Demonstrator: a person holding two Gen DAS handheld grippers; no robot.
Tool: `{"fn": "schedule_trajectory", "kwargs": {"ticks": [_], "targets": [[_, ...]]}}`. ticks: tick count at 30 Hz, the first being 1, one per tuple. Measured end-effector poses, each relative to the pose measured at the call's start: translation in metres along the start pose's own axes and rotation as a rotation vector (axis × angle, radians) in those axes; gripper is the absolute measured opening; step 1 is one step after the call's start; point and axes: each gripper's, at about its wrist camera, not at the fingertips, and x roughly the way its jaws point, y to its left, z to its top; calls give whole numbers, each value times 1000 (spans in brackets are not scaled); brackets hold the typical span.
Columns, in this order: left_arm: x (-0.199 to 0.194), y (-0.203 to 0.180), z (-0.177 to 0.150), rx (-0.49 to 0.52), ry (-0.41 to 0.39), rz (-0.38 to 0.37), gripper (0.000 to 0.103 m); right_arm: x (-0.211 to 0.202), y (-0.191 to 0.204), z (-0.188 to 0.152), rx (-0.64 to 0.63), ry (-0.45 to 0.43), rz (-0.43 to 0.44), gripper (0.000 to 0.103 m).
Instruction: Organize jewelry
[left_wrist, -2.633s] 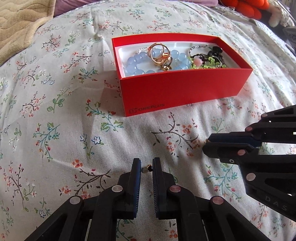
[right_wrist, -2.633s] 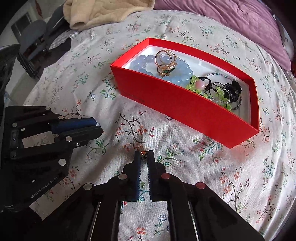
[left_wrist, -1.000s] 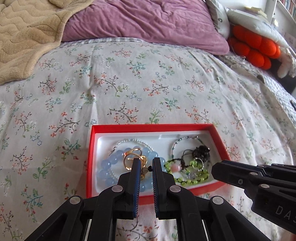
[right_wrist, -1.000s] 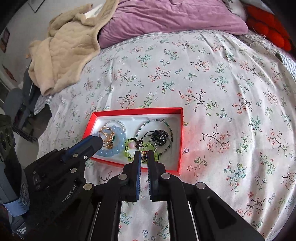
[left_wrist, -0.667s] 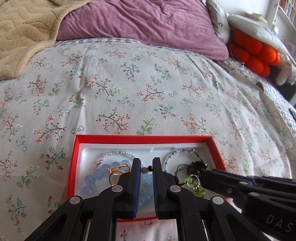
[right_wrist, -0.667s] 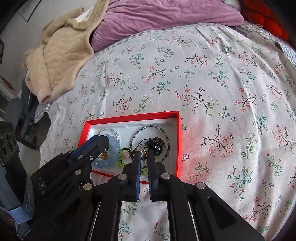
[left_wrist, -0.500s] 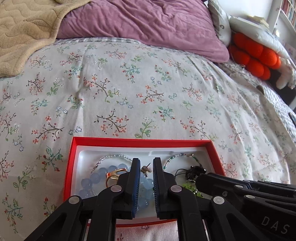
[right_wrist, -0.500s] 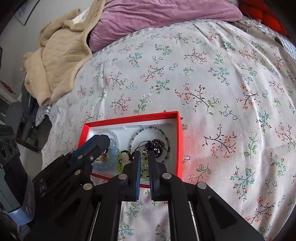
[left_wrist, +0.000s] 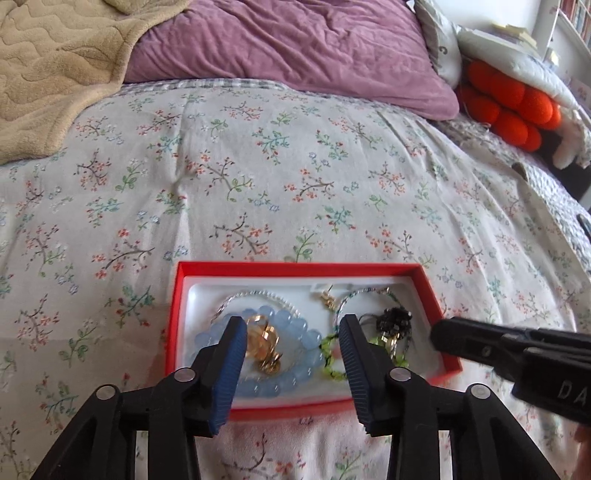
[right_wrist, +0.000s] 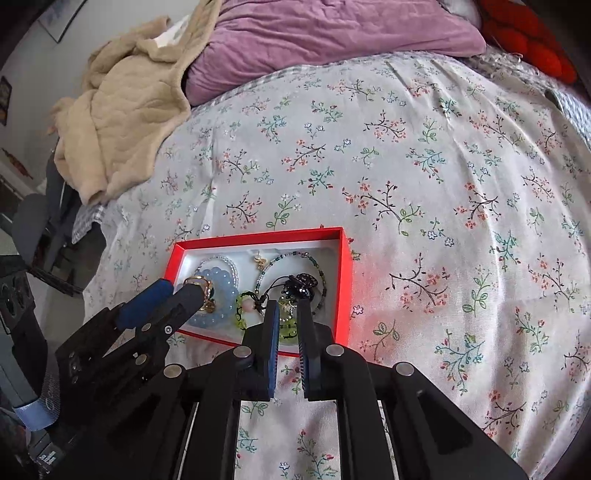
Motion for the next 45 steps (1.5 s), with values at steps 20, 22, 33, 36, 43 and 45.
{"fn": "schedule_trajectory", "kwargs": {"ticks": [20, 22, 33, 36, 43, 45], "targets": [[-39, 8, -68, 4, 158, 214, 102, -34, 4, -72, -85, 28, -189, 103], [-41, 9, -72, -9, 165, 214, 102, -38, 5, -76, -103, 3, -226, 103], [-33, 14, -81, -38, 215, 259, 102, -23, 9, -89, -186, 48, -349, 103], [-32, 15, -80, -42, 213, 263, 102, -22, 12, -89, -190, 50, -345, 103], [-34, 14, -80, -32, 208, 265, 102, -19, 18, -90, -199, 55, -342, 103], [-34, 15, -80, -31, 209, 266, 102, -19, 19, -90, -199, 55, -344, 103]]}}
